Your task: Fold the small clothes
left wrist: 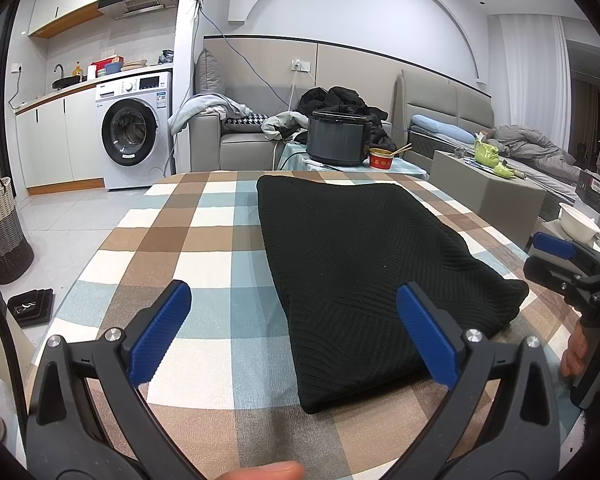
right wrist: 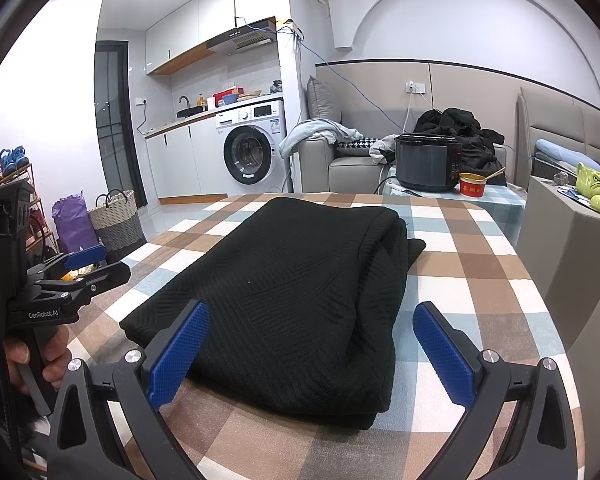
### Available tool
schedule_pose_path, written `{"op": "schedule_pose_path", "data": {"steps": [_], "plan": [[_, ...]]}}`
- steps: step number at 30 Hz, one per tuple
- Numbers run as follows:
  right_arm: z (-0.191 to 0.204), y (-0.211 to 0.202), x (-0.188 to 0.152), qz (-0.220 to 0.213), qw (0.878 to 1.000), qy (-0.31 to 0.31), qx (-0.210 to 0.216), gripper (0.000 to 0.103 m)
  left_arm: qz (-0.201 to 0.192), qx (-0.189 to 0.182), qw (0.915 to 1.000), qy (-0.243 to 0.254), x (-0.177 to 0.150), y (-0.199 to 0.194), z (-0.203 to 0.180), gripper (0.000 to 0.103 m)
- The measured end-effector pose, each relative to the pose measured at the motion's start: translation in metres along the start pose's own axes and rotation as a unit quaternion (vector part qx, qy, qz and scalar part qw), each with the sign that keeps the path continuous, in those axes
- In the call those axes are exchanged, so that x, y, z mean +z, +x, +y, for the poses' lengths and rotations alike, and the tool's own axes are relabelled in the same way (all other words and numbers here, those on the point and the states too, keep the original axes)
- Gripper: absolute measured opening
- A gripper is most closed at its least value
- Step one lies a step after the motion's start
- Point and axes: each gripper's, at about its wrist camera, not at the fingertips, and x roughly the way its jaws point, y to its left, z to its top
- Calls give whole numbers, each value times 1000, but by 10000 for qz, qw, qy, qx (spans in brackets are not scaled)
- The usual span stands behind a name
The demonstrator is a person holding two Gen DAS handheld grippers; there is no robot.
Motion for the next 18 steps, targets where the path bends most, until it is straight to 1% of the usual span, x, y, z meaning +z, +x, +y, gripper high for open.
{"op": "schedule_pose_path", "data": {"steps": [18], "plan": [[-1, 2, -1, 14, 10000, -9, 3, 103, -25, -17, 10000, 17, 0, -2, -1, 102]]}}
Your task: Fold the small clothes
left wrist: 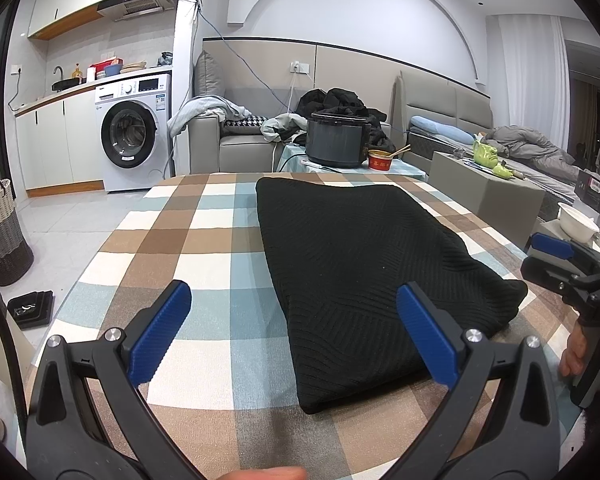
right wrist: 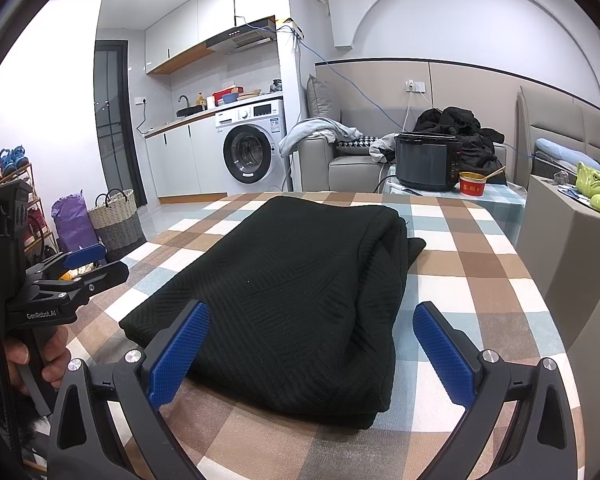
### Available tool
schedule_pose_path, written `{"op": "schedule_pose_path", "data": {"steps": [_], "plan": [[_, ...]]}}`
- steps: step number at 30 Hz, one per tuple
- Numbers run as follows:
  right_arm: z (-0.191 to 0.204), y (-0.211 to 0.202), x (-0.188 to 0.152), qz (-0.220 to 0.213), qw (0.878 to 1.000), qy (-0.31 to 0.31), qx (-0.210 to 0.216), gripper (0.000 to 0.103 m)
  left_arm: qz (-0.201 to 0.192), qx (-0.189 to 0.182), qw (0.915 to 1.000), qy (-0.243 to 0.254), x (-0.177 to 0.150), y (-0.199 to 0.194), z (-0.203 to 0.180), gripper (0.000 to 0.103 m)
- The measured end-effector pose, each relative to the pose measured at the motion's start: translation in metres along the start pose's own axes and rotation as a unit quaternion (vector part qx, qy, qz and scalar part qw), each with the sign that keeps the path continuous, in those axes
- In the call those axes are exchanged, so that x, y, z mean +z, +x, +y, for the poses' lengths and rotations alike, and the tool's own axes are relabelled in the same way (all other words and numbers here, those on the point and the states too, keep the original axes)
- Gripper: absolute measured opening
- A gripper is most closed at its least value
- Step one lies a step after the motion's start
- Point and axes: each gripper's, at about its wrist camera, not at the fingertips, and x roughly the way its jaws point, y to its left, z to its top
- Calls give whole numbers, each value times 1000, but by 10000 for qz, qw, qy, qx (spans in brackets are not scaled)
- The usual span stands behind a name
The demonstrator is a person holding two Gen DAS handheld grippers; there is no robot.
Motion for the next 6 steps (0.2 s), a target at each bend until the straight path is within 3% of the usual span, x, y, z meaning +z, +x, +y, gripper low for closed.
{"op": "schedule_pose_path", "data": {"steps": [6], "plan": [[1, 0, 0, 5, 10000, 1, -4, 103, 0, 5, 10000, -3, 0, 0, 0, 102]]}}
